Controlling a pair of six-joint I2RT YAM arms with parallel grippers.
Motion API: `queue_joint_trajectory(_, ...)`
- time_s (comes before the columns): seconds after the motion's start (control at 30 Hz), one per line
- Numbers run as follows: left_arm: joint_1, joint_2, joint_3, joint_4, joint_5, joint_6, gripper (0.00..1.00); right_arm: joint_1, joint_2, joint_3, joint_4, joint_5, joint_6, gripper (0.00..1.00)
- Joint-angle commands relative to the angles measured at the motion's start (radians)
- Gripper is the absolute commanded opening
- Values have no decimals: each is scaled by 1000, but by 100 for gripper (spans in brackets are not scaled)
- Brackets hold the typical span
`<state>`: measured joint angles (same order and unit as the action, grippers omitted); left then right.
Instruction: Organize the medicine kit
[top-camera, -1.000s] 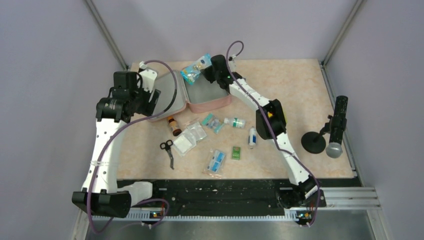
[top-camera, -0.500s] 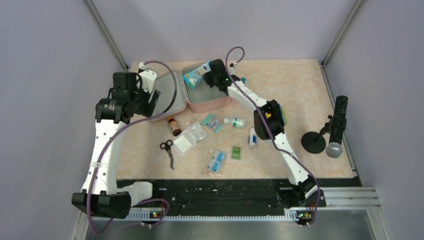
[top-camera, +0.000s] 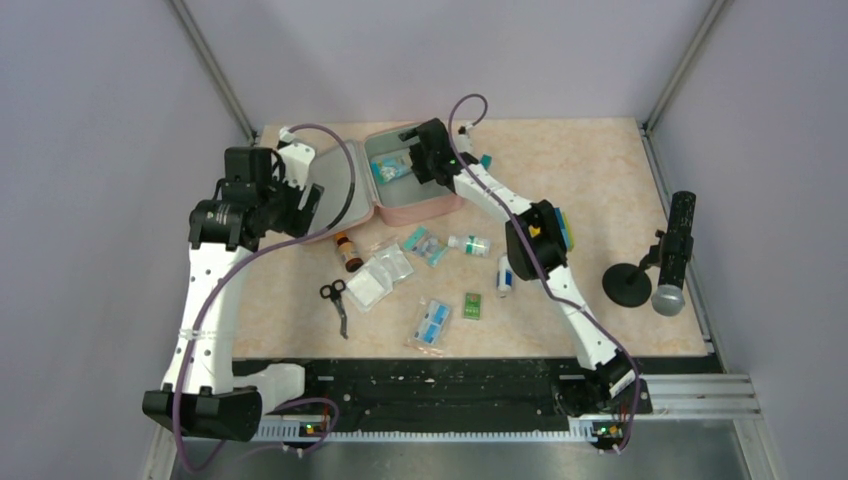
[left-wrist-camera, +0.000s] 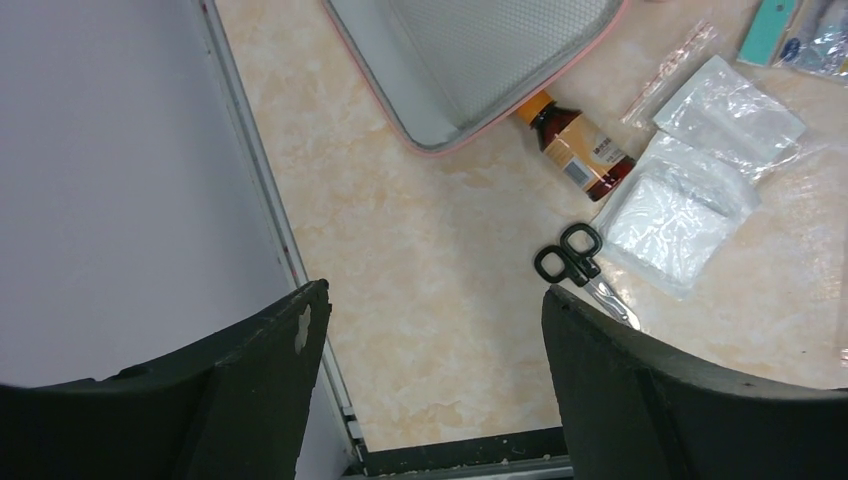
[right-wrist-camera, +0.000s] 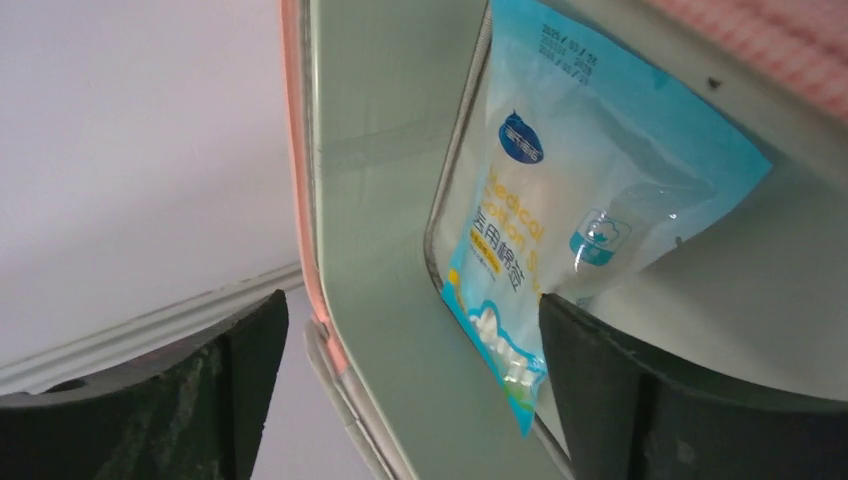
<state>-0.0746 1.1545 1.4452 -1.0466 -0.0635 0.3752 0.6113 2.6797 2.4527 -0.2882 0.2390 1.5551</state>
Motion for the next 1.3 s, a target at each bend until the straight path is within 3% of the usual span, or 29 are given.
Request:
queue_joint_trajectory(0.0, 1, -3, -15, 75, 106, -31, 83, 14, -131, -50, 62, -31, -87, 99)
queue_joint_trajectory(0.1, 1, 4, -42, 122, 197, -69, 83, 10, -219, -90, 108, -114, -245, 99)
queue_joint_trajectory(0.23, 1, 16, -112, 231, 351, -150, 82, -11, -374, -242, 263, -335, -597, 99)
queue_joint_trajectory(0.37, 0, 17, -250, 383, 518, -247, 78, -74, -564, -516, 357, -542, -889, 98)
queue_joint_trajectory(0.53, -20, 51, -402, 554, 621, -358, 69, -206, -832, -939, 369, -708, -1158, 81)
queue_joint_trajectory(0.67, -95, 81, -479, 589, 553, -331, 64, -283, -1058, -1175, 246, -730, -1314, 77)
queue_joint_trajectory(0.83, -168, 120, -548, 557, 428, -184, 64, -295, -1282, -1356, 102, -741, -1506, 77)
queue_joint_trajectory(1.13, -247, 311, -513, 566, 289, -72, 59, -296, -1411, -1423, 19, -642, -1546, 81)
queue_joint_trajectory(1.27, -256, 446, -427, 477, 239, -92, 59, -296, -1405, -1398, 8, -644, -1578, 81)
